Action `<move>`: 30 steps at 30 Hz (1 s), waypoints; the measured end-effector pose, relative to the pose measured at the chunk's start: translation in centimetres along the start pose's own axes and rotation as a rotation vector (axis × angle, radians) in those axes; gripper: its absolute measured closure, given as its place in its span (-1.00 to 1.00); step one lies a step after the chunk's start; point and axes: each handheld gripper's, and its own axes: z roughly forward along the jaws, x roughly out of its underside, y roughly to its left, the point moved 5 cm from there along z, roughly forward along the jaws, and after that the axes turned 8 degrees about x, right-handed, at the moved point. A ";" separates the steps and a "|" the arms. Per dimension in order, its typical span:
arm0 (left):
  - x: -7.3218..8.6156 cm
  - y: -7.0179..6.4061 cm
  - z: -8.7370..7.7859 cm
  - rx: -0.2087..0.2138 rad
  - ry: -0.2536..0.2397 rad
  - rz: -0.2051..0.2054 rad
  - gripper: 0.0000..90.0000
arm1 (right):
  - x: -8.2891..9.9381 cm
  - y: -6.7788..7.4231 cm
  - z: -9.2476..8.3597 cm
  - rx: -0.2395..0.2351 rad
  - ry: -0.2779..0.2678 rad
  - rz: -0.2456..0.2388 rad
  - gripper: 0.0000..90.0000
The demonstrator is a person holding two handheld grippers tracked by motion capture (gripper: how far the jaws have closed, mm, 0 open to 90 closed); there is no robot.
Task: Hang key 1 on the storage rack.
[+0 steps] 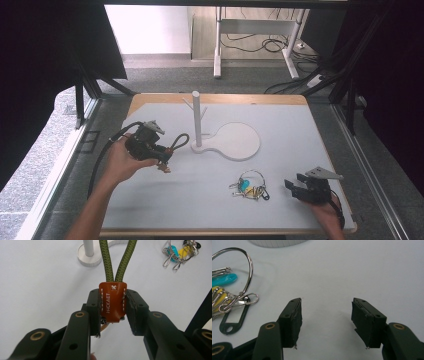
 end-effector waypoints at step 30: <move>-2.7 1.2 -2.0 -0.033 -0.009 0.017 0.49 | -0.2 -0.2 -0.3 -0.010 -0.011 0.015 -0.08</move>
